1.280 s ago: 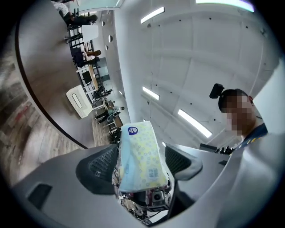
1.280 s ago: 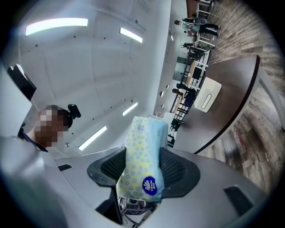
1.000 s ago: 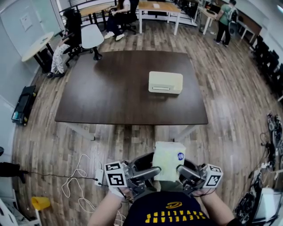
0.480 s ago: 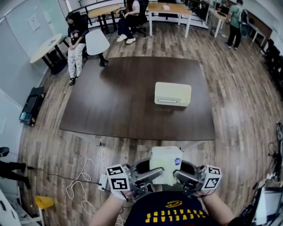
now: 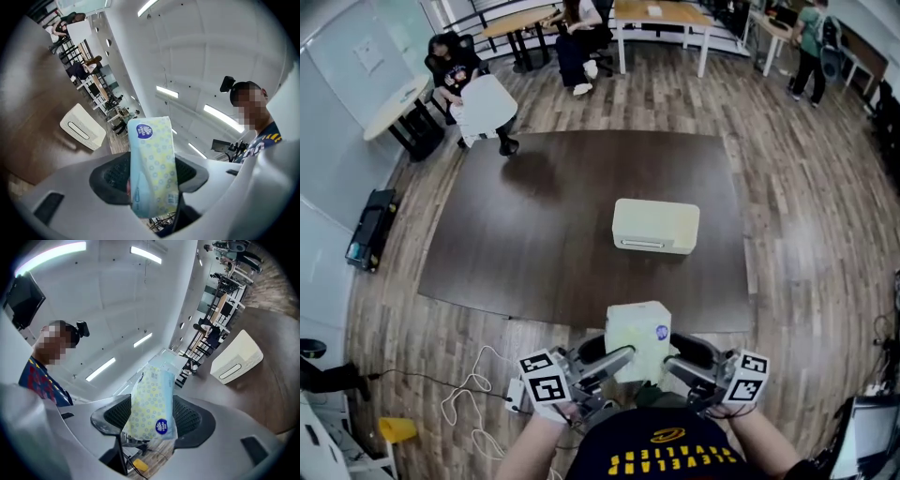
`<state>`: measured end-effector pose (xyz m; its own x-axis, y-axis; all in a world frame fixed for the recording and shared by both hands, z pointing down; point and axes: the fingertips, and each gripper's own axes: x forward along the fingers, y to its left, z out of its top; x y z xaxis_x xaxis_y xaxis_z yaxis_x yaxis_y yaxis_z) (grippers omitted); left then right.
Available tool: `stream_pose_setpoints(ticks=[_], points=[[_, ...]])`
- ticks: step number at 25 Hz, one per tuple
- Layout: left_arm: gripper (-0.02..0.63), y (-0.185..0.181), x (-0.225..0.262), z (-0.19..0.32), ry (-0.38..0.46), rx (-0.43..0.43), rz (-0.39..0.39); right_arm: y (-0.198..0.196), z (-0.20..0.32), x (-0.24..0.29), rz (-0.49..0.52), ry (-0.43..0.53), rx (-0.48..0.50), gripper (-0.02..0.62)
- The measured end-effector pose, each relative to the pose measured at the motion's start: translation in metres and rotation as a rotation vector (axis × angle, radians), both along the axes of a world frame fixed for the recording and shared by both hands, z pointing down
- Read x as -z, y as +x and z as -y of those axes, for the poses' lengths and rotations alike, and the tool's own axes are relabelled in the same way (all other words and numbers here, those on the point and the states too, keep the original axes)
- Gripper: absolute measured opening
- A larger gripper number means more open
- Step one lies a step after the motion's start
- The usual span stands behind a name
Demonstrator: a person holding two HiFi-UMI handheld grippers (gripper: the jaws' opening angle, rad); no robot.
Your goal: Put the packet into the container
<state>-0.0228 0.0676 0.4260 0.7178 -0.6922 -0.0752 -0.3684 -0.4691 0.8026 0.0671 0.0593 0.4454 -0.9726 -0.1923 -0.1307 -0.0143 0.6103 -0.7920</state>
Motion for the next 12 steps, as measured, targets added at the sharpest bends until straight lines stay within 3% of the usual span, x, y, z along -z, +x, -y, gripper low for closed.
stream_pose_setpoints(ticks=[4, 7, 10, 12], points=[[0.245, -0.024, -0.013, 0.03, -0.031, 0.122, 0.138, 0.014, 0.036, -0.015, -0.116, 0.064, -0.056, 0.264], [0.245, -0.03, -0.026, 0.048, -0.045, 0.159, 0.3, 0.009, 0.046, -0.024, -0.228, 0.133, -0.009, 0.256], [0.245, -0.028, -0.034, 0.06, -0.065, 0.17, 0.384, 0.002, 0.053, -0.028, -0.321, 0.201, 0.025, 0.197], [0.245, -0.027, -0.039, 0.066, -0.08, 0.178, 0.412, 0.001, 0.06, -0.031, -0.356, 0.212, 0.021, 0.121]])
